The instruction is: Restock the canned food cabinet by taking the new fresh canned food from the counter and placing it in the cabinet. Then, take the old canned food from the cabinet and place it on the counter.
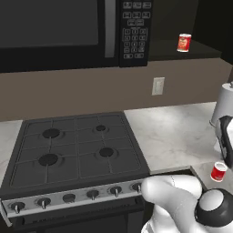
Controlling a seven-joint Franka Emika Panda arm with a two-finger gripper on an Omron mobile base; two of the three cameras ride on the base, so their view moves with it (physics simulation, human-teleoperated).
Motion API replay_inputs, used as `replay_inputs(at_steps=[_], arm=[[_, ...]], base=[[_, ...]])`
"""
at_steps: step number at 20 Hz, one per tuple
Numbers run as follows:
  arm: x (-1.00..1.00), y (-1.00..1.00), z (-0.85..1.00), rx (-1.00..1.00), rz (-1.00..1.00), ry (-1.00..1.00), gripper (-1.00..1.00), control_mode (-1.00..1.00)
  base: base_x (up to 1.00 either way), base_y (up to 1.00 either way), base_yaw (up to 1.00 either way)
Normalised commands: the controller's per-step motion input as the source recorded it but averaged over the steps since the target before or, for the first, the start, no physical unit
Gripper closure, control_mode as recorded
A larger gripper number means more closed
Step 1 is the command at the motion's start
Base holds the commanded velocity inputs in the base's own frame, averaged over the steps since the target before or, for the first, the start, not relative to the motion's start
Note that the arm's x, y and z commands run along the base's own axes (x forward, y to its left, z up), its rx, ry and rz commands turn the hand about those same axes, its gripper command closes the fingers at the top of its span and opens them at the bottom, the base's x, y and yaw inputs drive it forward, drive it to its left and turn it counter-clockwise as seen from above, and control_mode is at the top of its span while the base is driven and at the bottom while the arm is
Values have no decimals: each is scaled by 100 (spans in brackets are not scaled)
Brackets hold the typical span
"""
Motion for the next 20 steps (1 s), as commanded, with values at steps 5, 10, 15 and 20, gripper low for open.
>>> replay_inputs(at_steps=[5,10,15,20], arm=[[39,-18,-42,0,0,0,-100,-100],[34,0,-36,0,0,-3,-100,-100],[27,0,-32,0,0,-2,-100,-100],[-3,5,-33,0,0,0,-100,-100]], base=[[0,0,0],[0,0,0],[0,0,0],[0,0,0]])
